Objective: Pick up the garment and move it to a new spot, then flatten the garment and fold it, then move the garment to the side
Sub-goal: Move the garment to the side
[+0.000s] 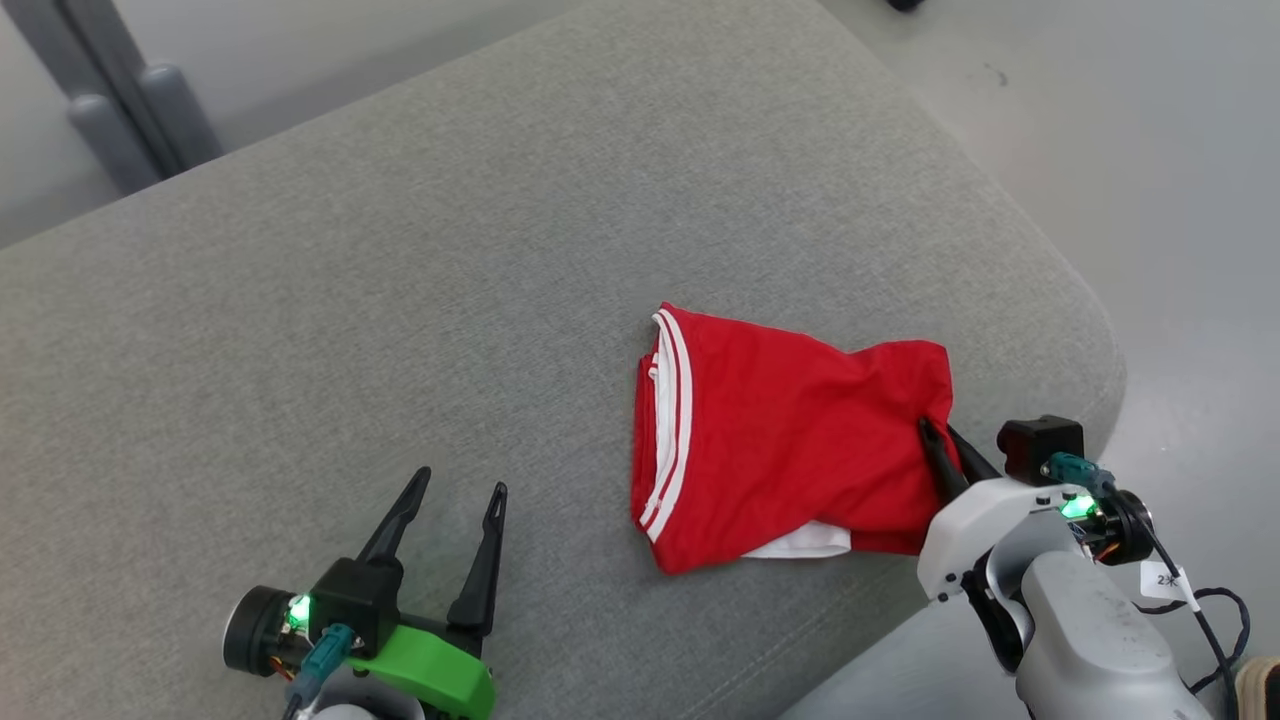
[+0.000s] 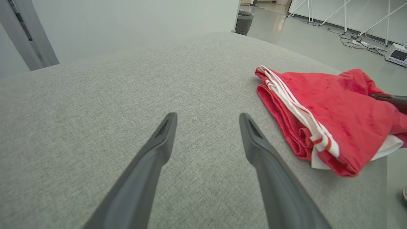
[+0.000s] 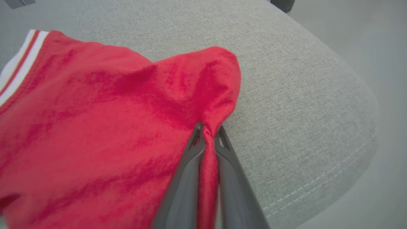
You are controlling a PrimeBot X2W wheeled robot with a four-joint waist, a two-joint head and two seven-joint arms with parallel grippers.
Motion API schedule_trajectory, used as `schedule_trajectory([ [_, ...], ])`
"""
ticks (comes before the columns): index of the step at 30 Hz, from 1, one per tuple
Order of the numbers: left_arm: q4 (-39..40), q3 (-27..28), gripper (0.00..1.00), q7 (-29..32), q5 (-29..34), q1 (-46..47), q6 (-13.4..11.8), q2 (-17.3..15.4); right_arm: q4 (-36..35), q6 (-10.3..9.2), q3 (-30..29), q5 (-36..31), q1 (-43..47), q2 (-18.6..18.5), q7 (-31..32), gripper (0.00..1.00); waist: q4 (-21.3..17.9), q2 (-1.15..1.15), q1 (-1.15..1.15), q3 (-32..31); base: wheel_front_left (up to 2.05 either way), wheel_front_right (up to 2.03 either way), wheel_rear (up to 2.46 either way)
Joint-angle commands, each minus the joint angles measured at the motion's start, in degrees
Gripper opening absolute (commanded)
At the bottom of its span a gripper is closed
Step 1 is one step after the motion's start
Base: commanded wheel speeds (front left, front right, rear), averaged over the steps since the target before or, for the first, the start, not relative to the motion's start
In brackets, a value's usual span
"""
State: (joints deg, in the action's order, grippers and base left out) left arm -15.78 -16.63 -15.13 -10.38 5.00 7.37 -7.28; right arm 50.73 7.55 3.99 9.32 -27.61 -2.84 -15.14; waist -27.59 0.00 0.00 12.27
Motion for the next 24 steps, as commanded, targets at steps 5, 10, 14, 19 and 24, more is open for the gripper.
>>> schedule_trajectory([
  [5, 1.1, 0.1, 1.00, 0.0, -0.4, 0.8, 0.2, -3.2, -1.2, -0.13, -1.6, -3.0, -5.0, -0.1, 0.0, 0.00, 0.1, 0.00, 0.00, 5.4, 0.00, 0.00, 0.00],
  [10, 2.1, -0.1, 1.00, 0.0, -0.9, 2.2, 0.2, -5.6, -0.4, -0.12, -7.8, -10.7, -11.6, -0.1, 0.0, 0.00, 3.9, 0.00, 0.00, 8.9, 0.00, 0.00, 0.00],
  [14, 3.6, -0.6, 1.00, 0.0, -1.6, 3.8, 0.2, -7.4, -0.9, -0.12, -15.7, -18.2, -17.6, 0.0, 0.0, 0.00, 7.2, 0.00, 0.00, 12.4, 0.00, 0.00, 0.00],
  [19, 6.1, -1.2, 1.00, 0.0, -2.1, 5.5, 0.2, -10.0, -2.3, -0.13, -25.1, -27.7, -24.5, -0.2, 1.0, 0.00, 10.1, 0.00, 0.00, 16.8, 0.00, 0.00, 0.00],
  [24, 7.8, -2.7, 1.00, 0.0, -2.4, 7.6, 0.2, -12.1, -7.3, -0.12, -36.3, -37.5, -29.4, -0.3, 3.8, 0.00, 12.7, 0.00, 0.00, 20.4, 0.00, 0.00, 0.00],
])
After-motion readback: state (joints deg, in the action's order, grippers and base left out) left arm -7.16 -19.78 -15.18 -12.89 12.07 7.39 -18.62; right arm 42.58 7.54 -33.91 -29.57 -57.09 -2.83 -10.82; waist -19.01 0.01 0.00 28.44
